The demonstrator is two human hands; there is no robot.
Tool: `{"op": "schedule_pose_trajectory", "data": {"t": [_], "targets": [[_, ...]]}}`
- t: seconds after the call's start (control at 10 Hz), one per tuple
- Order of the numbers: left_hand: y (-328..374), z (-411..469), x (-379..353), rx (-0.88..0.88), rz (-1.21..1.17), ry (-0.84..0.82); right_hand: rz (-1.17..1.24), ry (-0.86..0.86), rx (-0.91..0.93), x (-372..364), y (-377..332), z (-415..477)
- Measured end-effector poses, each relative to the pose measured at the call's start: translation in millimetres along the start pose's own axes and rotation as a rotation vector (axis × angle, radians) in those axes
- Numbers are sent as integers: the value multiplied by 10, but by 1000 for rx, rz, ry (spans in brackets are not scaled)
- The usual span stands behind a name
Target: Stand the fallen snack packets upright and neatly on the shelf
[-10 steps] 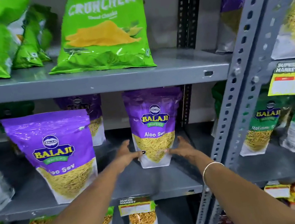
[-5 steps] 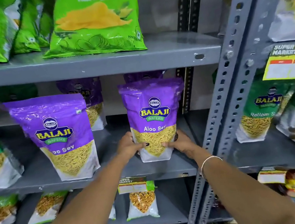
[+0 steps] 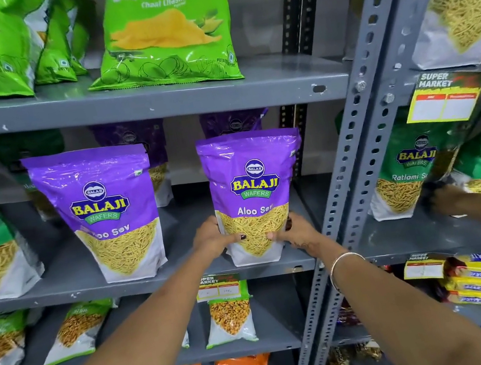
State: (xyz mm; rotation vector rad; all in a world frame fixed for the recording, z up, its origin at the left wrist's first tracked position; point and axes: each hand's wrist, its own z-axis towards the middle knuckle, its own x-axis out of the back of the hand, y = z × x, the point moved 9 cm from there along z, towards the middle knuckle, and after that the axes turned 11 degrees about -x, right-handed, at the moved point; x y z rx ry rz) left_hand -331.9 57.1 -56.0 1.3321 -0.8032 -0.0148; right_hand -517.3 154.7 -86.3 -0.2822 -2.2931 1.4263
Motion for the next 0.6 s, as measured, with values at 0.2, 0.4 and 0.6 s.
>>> {"op": "schedule_pose_trajectory", "data": {"t": [0.2, 0.4, 0.6], "targets": [[-6, 11, 2, -9, 30, -17, 2, -18, 15, -33, -45, -36], [1, -13, -19, -12, 18, -36, -32, 0, -12, -46, -61, -136], [375, -284, 298, -296, 334, 158, -566, 563, 350, 79, -663, -815]]}}
